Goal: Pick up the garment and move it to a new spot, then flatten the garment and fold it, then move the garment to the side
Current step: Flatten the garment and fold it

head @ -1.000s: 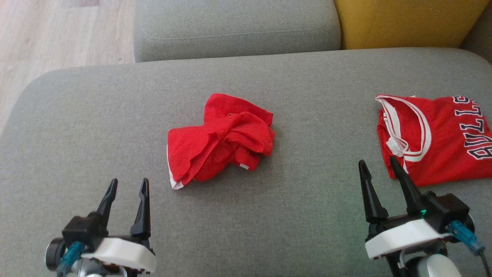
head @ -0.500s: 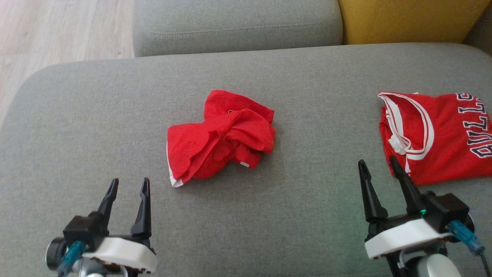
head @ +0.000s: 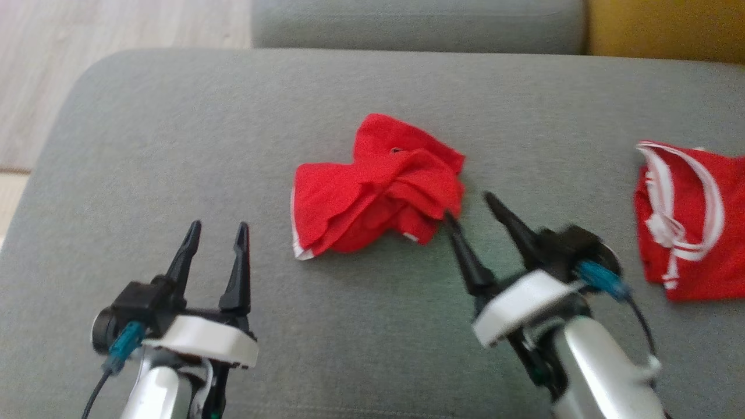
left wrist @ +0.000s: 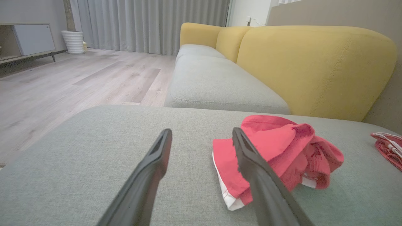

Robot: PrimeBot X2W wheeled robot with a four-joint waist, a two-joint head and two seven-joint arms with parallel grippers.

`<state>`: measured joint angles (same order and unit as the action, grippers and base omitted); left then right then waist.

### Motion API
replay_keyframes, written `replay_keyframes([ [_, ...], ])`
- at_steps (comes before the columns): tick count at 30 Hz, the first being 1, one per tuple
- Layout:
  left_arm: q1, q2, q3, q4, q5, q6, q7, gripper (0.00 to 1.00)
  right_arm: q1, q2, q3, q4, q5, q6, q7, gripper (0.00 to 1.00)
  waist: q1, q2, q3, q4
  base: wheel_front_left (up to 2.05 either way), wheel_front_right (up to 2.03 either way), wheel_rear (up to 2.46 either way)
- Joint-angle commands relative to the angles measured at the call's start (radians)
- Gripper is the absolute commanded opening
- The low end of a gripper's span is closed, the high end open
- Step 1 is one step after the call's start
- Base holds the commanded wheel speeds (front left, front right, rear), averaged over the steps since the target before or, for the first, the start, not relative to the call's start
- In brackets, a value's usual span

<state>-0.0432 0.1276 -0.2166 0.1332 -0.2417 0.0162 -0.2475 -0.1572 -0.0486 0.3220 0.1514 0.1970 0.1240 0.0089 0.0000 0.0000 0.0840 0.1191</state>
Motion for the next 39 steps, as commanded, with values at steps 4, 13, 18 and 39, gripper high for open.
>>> replay_keyframes([
  [4,-0.085,-0.006,0.017,-0.011,0.000,-0.016,-0.012,1.00,-0.137,-0.002,0.111,0.060,0.027,0.007,0.007,1.00,0.0000,0.0000,0.054,0.087,0.00,0.00,0.00],
  [13,-0.134,-0.037,0.023,-0.011,0.015,-0.041,-0.014,1.00,-0.336,-0.002,0.199,0.305,0.063,0.007,0.018,1.00,0.0000,0.0000,0.101,0.167,0.00,0.00,0.00],
  [18,-0.130,-0.046,0.042,-0.014,0.024,-0.048,-0.014,1.00,-0.383,-0.002,0.219,0.354,0.090,0.007,0.003,0.00,0.0000,0.0000,0.106,0.162,0.00,0.00,0.00],
  [39,-0.111,-0.055,0.096,-0.032,0.069,-0.077,-0.014,1.00,-0.061,-0.002,-0.262,0.084,0.148,0.007,-0.040,0.00,0.0000,0.0000,0.103,0.024,0.00,0.00,0.00],
])
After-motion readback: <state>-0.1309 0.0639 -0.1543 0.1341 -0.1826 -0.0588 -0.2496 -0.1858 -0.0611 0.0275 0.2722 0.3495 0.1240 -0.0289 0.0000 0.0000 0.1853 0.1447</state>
